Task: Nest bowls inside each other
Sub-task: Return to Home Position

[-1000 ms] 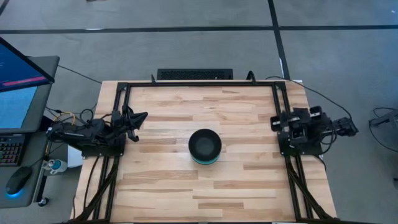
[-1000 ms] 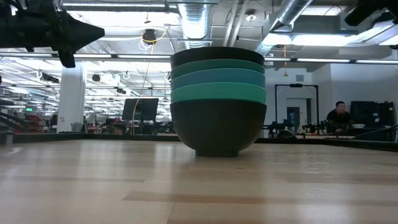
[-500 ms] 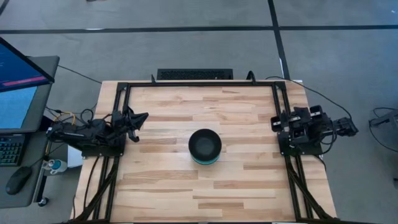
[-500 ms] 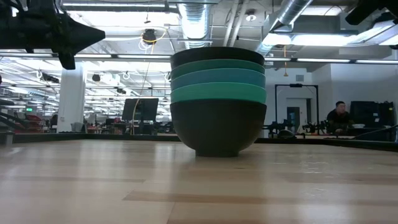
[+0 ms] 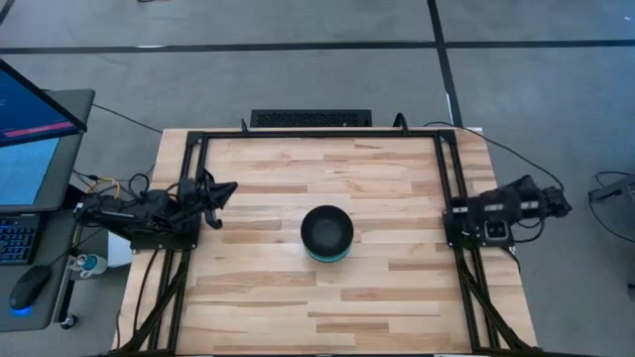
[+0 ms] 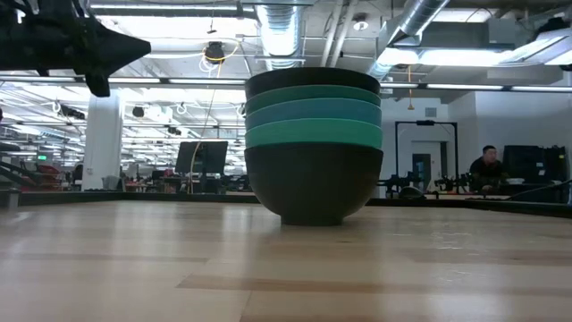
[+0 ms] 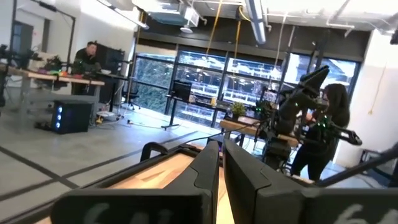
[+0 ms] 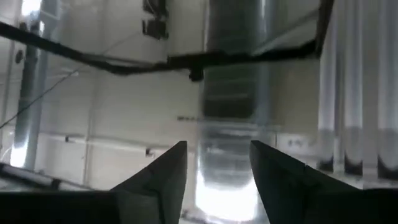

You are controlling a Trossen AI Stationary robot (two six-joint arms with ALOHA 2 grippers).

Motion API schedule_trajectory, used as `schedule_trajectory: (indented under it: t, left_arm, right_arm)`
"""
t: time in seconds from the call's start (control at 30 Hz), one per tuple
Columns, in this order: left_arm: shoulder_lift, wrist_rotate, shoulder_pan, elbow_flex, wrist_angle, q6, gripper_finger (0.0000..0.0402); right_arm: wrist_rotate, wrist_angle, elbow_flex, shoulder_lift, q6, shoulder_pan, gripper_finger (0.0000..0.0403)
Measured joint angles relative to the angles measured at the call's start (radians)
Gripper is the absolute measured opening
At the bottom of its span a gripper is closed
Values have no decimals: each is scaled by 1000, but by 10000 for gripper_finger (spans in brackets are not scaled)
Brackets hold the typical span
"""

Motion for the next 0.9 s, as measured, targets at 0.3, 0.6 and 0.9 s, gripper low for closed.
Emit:
schedule_trajectory:
  t: [0.3, 0.6, 0.9]
  left_arm:
    - [0, 12, 0, 0, -7, 15, 14]
    - [0, 19, 0, 0, -7, -37, 14]
    - [0, 62, 0, 0, -11, -47, 14]
  right_arm:
    - [212, -1070, 170, 79, -978, 0, 198]
    - [811, -1147, 172, 220, -1310, 19, 194]
    - [715, -1401, 172, 219, -1309, 219, 192]
